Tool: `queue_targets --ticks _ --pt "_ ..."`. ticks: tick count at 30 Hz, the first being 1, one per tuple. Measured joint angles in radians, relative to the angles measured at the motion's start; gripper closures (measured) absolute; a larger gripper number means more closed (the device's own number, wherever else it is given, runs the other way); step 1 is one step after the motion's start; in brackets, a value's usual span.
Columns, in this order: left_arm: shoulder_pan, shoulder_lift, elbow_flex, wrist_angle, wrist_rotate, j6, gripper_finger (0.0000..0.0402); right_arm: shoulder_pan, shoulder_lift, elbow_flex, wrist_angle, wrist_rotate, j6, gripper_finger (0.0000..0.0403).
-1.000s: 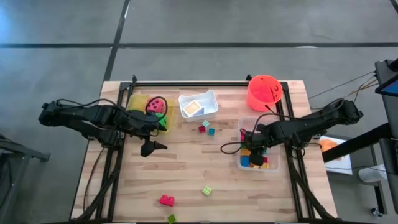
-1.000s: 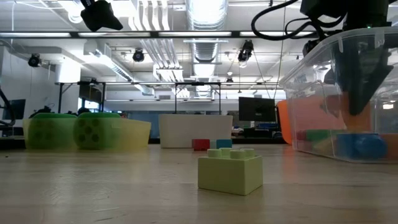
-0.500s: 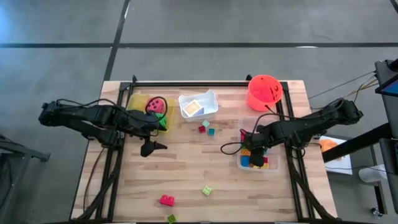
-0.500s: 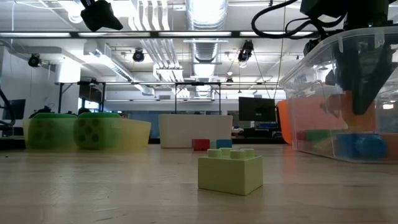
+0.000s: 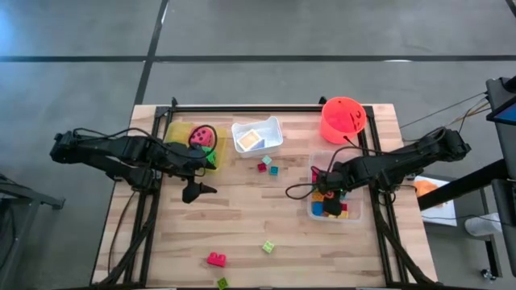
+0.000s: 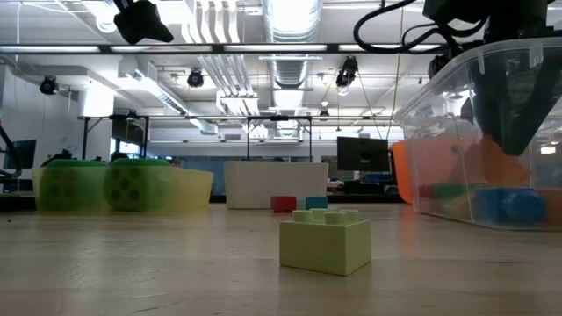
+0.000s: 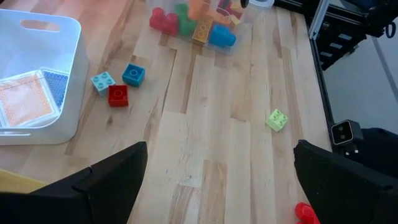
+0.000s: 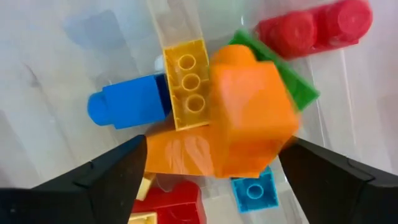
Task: Pick & Place Toys
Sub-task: Put the orange game piece into the transparent bin, then put the blue game piece into the transparent bin
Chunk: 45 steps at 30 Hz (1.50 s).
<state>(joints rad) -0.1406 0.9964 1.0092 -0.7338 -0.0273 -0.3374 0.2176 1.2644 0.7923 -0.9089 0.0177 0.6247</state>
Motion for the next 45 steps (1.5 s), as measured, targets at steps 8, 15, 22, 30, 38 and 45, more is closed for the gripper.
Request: queue_targets --ticks 8,15,22,30,38,45 --pt "0.0 0.0 0.0 0.0 0.0 0.0 0.0009 0.0 -0.001 0.11 -0.093 0.001 -0.002 0.0045" --pt "0.0 0.0 0.0 -0.004 0.0 0.0 0.0009 0.013 -0.001 0.313 -0.377 0.027 0.091 0.0045" --pt "0.0 -0.001 0.0 -0.003 -0.002 0.021 0.0009 0.066 0.005 0.544 -0.441 0.233 0.123 0.0044" --pt "0.008 -0.052 -0.024 0.088 -0.033 0.024 0.0009 -0.041 0.174 0.664 -0.366 0.367 0.048 0.0044" --pt "0.008 -0.193 -0.121 0.136 0.001 -0.007 0.0009 -0.154 0.422 0.824 -0.286 0.372 -0.245 0.0044" --pt "0.008 -0.272 -0.185 0.135 0.024 -0.022 0.0009 -0.228 0.574 0.871 -0.184 0.204 -0.401 0.0044"
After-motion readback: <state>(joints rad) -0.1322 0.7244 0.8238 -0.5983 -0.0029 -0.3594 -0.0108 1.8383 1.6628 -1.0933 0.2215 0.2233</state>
